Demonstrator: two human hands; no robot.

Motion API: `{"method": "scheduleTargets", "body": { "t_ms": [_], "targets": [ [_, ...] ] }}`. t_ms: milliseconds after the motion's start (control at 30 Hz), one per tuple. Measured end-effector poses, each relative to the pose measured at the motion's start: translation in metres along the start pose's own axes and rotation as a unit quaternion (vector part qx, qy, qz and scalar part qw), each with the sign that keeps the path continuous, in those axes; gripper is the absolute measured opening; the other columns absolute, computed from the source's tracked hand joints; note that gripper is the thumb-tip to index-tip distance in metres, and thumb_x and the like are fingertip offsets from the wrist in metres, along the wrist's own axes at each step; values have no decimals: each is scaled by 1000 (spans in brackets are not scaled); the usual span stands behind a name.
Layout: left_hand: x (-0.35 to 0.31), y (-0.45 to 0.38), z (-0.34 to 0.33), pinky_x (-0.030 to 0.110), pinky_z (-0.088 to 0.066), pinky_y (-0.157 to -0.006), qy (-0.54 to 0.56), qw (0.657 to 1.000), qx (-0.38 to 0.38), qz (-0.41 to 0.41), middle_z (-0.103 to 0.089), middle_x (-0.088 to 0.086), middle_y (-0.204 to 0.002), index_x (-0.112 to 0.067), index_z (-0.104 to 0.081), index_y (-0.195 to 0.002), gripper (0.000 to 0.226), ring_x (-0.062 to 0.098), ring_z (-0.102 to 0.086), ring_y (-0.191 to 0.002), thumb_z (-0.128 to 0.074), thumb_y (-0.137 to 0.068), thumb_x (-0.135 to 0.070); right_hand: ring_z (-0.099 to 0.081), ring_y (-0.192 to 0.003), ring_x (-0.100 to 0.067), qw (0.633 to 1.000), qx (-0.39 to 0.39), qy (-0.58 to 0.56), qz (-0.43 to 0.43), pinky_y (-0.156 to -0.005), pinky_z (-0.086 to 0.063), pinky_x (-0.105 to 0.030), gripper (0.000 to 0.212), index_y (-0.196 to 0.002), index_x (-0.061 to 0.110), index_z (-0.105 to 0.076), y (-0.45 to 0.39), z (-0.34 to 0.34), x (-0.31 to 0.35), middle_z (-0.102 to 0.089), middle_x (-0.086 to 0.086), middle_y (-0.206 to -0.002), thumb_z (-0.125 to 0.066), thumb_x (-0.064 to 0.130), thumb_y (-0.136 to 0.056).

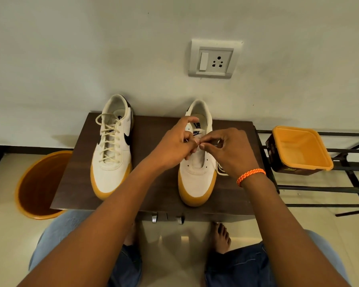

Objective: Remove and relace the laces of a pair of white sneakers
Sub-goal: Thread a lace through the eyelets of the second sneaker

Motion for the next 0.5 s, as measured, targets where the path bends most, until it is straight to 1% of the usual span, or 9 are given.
{"method": "scheduleTargets", "body": {
  "t_ms": [67, 100, 133, 200, 267, 333, 400, 433, 500],
  "targets": [
    [3, 0, 1, 21, -55, -66, -19, 1000, 16, 11, -75, 0, -81, -26, -49, -145, 45, 13, -69, -64, -64, -105, -13, -68, -87, -7, 1000, 16, 7, -12, -81, -60, -36, 9, -96, 29, -83, 1, -5, -5, -78, 11, -93, -83, 28, -88],
    [5, 1, 3, 22, -57, -65, -36, 999, 24, 18, -76, 0, -82, -24, -55, -137, 35, 16, -72, -65, -64, -104, -14, -67, -88, -8, 999, 24, 17, -17, -80, -60, -38, 7, -95, 29, -83, 2, -7, -6, -77, 12, -94, -83, 29, -87],
    [7, 1, 5, 26, -59, -65, -59, 998, 31, 24, -77, 1, -81, -21, -60, -126, 23, 19, -74, -64, -65, -104, -15, -65, -89, -8, 999, 34, 33, -22, -81, -60, -38, 6, -93, 30, -83, 3, -10, -7, -75, 12, -97, -83, 30, -87],
    [17, 3, 12, 37, -64, -71, -136, 989, 47, 39, -77, 1, -78, -19, -67, -105, 3, 20, -74, -60, -67, -103, -19, -64, -93, -11, 994, 70, 81, -24, -84, -60, -40, 6, -93, 31, -82, 7, -18, -7, -73, 11, -104, -82, 31, -88],
    [30, 6, 15, 41, -64, -77, -205, 973, 78, 68, -77, -2, -77, -21, -69, -95, 6, 15, -74, -59, -74, -97, -22, -67, -97, -15, 983, 113, 145, -20, -86, -60, -42, 7, -96, 33, -82, 11, -27, -4, -74, 9, -110, -80, 33, -89],
    [38, 10, 9, 37, -63, -75, -211, 966, 120, 89, -78, -2, -77, -20, -71, -92, 11, 14, -76, -62, -82, -91, -21, -68, -97, -18, 973, 124, 194, -17, -86, -61, -44, 7, -96, 35, -81, 14, -31, -1, -74, 8, -112, -79, 36, -90],
    [41, 12, 3, 33, -59, -68, -209, 962, 144, 102, -77, -1, -77, -17, -72, -92, 15, 17, -77, -65, -86, -88, -21, -68, -97, -18, 970, 121, 210, -22, -86, -61, -44, 9, -98, 35, -81, 13, -32, -1, -75, 6, -112, -80, 38, -90],
    [42, 12, 2, 33, -60, -66, -208, 961, 149, 106, -77, 0, -78, -16, -71, -93, 17, 19, -77, -66, -86, -87, -21, -68, -98, -18, 970, 119, 210, -26, -87, -61, -44, 10, -98, 34, -81, 13, -33, 0, -75, 5, -112, -80, 38, -89],
    [45, 12, 0, 39, -65, -69, -204, 960, 153, 113, -77, 1, -80, -15, -70, -95, 18, 20, -78, -67, -86, -87, -20, -69, -100, -19, 972, 111, 204, -27, -88, -62, -44, 10, -98, 33, -81, 14, -32, 2, -76, 5, -111, -81, 37, -89]
  ]
}}
Point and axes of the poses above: each hand's wrist, its own y-axis away from the middle knuckle, its own z-axis out of the back of the hand, x = y × z, the point moved 10 cm from there along -y, towards the middle knuckle
